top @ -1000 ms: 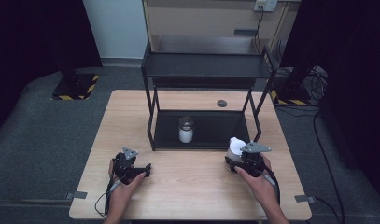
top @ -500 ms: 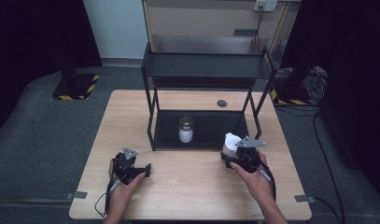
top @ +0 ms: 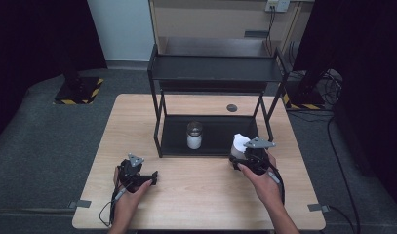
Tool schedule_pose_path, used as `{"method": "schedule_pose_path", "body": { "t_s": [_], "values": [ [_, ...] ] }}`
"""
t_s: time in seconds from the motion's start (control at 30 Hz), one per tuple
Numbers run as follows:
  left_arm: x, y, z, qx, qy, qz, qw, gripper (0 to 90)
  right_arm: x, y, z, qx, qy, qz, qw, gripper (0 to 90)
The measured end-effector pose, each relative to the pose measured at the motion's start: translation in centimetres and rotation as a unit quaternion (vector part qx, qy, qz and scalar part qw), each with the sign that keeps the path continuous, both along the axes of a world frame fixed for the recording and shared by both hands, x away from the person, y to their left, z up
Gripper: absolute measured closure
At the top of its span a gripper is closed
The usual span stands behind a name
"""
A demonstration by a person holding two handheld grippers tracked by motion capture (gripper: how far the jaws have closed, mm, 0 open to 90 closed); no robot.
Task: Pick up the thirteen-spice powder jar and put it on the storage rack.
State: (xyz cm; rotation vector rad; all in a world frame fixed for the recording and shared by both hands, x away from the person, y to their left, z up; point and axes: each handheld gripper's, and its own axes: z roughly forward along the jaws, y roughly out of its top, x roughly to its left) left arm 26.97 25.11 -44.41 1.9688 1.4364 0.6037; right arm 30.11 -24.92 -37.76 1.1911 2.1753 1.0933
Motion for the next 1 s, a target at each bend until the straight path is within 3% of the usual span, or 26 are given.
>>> {"method": "schedule_pose_path", "body": {
  "t_s": [1.0],
  "values": [
    [-0.1,-0.1,0.0,0.0,0.0,0.003,1.0,0.0,2.5,1.9,1.3,0.001,-0.004,-0.023,0.9997,31.1]
  ]
}}
